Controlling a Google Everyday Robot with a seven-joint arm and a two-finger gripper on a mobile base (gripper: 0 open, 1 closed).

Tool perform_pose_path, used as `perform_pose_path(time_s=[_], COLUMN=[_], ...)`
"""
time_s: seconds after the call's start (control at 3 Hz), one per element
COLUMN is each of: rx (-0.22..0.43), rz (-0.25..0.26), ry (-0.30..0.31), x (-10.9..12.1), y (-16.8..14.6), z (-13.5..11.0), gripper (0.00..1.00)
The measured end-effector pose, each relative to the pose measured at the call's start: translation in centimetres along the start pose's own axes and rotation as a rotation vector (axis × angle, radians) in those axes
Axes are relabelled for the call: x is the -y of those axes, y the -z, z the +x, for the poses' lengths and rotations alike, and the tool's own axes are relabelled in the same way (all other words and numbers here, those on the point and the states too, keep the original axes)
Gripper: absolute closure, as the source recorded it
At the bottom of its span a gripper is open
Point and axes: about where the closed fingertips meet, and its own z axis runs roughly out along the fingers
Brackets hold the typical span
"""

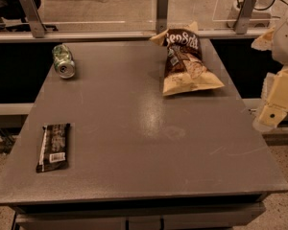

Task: Move brown chip bag near rxbar chocolate

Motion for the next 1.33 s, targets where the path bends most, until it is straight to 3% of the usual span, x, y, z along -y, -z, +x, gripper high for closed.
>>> perform_pose_path(time_s=[0.67, 1.0, 1.33], rx=[0.033, 0.133, 0.221], rz=[0.029, 0.077, 0.116], ry=[-0.015, -0.027, -0.044], x=[1.3, 5.6, 10.4], y=[-0.2, -0.9, -2.7], z=[-0.5, -3.0, -7.3], gripper=[0.0, 0.0, 0.0])
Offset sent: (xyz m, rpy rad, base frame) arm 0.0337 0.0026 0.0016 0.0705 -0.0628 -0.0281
